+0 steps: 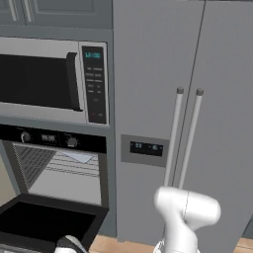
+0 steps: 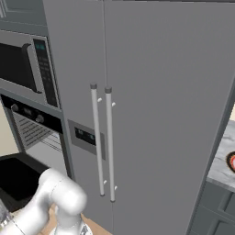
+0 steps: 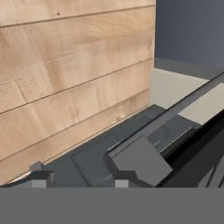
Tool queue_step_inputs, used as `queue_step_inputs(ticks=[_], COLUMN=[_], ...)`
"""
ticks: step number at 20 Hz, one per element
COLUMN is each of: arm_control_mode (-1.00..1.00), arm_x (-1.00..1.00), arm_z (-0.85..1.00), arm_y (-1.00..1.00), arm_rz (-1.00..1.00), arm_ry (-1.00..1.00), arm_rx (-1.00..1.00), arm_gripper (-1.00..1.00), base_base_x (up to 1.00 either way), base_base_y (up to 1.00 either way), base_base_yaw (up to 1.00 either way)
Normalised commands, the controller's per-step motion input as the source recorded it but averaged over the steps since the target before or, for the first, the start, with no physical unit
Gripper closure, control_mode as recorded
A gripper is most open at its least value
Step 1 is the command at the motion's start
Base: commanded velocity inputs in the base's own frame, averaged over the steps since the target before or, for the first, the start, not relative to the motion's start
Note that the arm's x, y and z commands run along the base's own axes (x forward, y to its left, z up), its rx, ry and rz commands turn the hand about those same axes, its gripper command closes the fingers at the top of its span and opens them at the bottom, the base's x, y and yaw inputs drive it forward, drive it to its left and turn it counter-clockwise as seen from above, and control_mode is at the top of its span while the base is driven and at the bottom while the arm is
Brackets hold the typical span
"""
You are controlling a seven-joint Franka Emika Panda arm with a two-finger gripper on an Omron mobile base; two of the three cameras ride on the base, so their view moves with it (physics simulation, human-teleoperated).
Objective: Take the baked cake out of the oven and place it on the plate for cooling. Then close the oven door.
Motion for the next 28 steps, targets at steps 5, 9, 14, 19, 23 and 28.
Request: queue_step_inputs(ticks=[5, 9, 14, 19, 23, 28], arm_control_mode=[-1.00, -1.00, -1.00, -1.00, -1.00, -1.00], arm_x=[0.21, 0.21, 0.37, 0.72, 0.74, 0.81], arm_z=[-0.08, -0.08, -0.09, -0.05, 0.02, 0.08], arm_y=[0.00, 0.00, 0.00, 0.00, 0.00, 0.00], arm_rz=[-0.29, -0.28, -0.27, -0.20, -0.15, -0.17], arm_ry=[-0.74, -0.74, -0.73, -0.71, -0.64, -0.56], arm_rx=[-0.08, -0.07, -0.06, -0.03, -0.02, -0.02], arm_gripper=[-1.00, -1.00, -1.00, -1.00, -1.00, -1.00], base_base_x=[0.00, 0.00, 0.00, 0.00, 0.00, 0.00], base_base_y=[0.00, 0.00, 0.00, 0.00, 0.00, 0.00], base_base_yaw=[0.00, 0.00, 0.00, 0.00, 0.00, 0.00])
